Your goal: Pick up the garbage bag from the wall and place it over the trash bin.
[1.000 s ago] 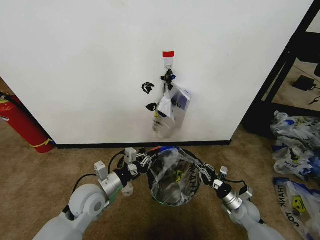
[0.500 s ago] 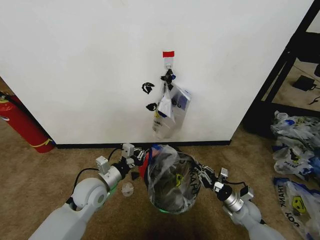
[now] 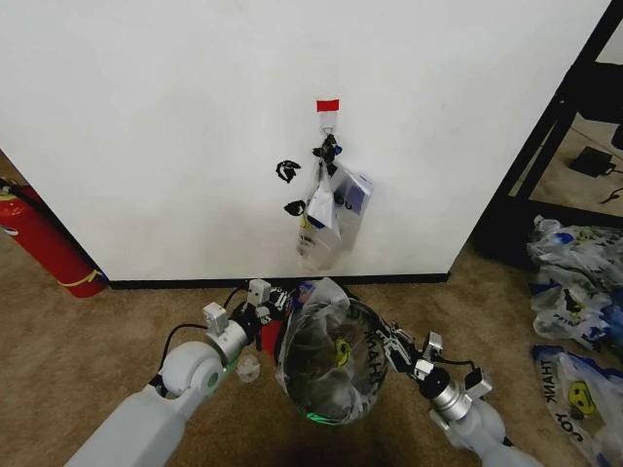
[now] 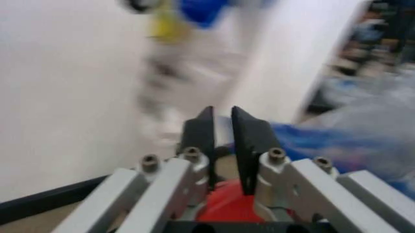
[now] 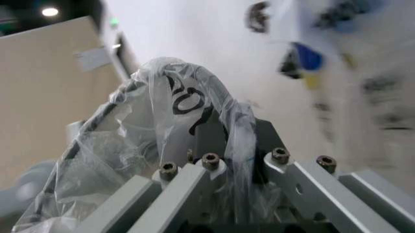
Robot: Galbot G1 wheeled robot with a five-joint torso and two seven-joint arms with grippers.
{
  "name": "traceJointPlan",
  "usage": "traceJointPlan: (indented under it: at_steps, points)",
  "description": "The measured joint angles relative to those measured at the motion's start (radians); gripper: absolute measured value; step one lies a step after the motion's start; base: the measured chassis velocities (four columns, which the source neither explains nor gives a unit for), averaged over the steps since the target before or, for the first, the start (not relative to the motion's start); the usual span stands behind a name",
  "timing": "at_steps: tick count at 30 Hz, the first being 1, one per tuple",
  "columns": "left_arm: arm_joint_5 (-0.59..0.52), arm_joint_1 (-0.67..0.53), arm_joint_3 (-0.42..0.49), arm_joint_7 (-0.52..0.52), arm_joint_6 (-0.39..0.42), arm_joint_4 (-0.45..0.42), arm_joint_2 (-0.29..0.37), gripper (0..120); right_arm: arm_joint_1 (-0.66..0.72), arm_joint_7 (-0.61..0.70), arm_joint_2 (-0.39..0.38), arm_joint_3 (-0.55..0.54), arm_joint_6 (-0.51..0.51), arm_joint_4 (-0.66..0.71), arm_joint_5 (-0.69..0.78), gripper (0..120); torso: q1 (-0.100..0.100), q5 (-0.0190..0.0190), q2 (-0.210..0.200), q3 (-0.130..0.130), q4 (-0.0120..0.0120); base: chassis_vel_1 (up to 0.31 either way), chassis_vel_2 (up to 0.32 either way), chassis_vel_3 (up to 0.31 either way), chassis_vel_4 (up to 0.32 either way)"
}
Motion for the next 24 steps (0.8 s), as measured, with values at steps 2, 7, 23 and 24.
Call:
traceJointPlan:
  at_steps: [2,7,23,24]
  points:
    - [0.02,0.0,-0.01,-0.13,0.005,0.001,-0.01,25,-0.004,0.11,0.014,-0.012,0.036,0.002,-0.017,1,0.0,0.0,0.0,0.0,0.0,0.0,0.0,0.0,0.0]
    - [0.085,0.027,-0.038,-0.365,0.013,-0.067,-0.029,43,-0.015,0.316,0.044,-0.044,0.098,0.012,-0.08,1,0.0,-0.0002,0.0,0.0,-0.0001,0.0,0.0,0.0,0.0]
    - [0.19,0.274,0.149,-0.519,0.205,-0.414,-0.051,41,0.008,0.733,0.188,-0.121,0.282,0.04,-0.465,1,0.0,0.0001,0.0,0.0,0.0002,0.0,0.0,0.0,0.0]
    - [0.171,0.273,0.16,-0.531,0.215,-0.409,-0.061,34,0.008,0.738,0.191,-0.125,0.29,0.042,-0.49,1,0.0,0.0,0.0,0.0,-0.0001,0.0,0.0,0.0,0.0]
